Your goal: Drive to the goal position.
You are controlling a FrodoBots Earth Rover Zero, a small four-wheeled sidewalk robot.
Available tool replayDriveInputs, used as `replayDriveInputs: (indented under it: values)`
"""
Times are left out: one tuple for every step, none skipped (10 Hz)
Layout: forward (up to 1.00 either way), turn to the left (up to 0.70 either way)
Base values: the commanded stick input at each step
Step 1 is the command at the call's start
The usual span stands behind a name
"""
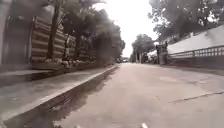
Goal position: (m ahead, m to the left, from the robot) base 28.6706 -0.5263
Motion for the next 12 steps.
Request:
replayDriveInputs:
  values:
    - [1.00, 0.00]
    - [1.00, 0.00]
    - [1.00, 0.00]
    - [1.00, 0.00]
    - [1.00, 0.00]
    - [1.00, 0.00]
    - [1.00, 0.00]
    - [1.00, 0.00]
    - [1.00, 0.00]
    - [1.00, 0.00]
    - [1.00, 0.00]
    - [1.00, 0.00]
